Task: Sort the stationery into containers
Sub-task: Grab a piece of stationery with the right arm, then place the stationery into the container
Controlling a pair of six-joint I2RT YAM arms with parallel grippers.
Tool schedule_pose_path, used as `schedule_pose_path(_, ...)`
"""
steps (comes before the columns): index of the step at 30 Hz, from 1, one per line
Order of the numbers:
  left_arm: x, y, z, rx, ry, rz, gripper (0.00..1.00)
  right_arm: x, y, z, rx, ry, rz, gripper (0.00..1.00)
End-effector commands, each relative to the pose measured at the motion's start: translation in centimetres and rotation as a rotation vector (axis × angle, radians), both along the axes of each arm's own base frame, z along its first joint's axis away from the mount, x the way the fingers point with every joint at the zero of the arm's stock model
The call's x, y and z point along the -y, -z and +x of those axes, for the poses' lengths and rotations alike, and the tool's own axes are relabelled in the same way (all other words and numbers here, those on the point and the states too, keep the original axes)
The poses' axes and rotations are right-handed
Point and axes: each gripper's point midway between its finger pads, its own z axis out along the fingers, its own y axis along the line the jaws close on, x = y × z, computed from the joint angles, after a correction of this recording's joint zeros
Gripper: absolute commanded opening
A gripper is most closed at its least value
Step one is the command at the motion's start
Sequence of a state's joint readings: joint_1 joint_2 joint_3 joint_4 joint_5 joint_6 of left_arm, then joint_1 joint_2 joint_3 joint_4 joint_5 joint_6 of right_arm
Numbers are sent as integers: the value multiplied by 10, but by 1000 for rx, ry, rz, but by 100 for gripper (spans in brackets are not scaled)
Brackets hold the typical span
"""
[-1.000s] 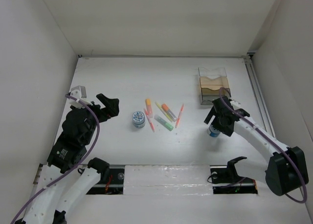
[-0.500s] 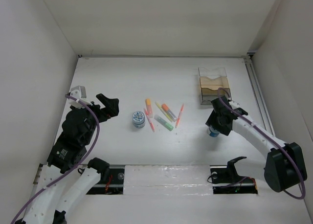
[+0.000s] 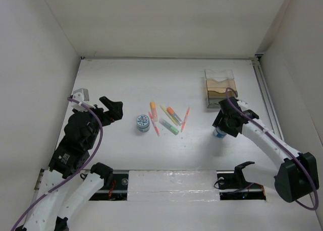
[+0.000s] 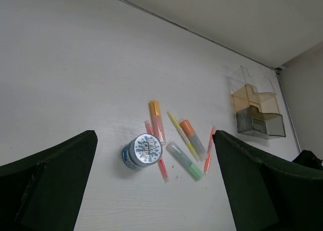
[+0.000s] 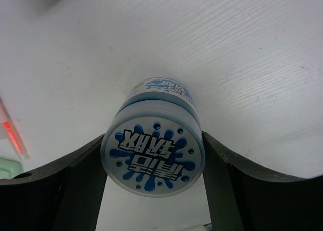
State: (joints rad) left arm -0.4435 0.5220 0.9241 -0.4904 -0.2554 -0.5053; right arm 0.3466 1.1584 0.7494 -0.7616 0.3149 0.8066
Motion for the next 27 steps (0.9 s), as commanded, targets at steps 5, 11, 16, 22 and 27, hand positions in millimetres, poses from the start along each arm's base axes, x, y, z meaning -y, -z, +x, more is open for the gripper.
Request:
schedule_pose_path(5,-1,2,9,-6,-27,12,100,-8,-98,39,229,-48,-29,0)
schedule_pose_path(11,1,11,17,-43,-36,34,100,-2,-159,87,350,-130,-124,0)
schedule_pose_path(16,2,14,19,-53,-36,38,100,5,-172,177,339,-198,-162,0)
schedule_pose_path(22,0,14,19,-53,-47,32,100,16,-185,241,330,-241,-238,0)
schedule_pose_path(27,1,20,21,-69,-47,40,100,37,-200,284,414,-231,-179,0)
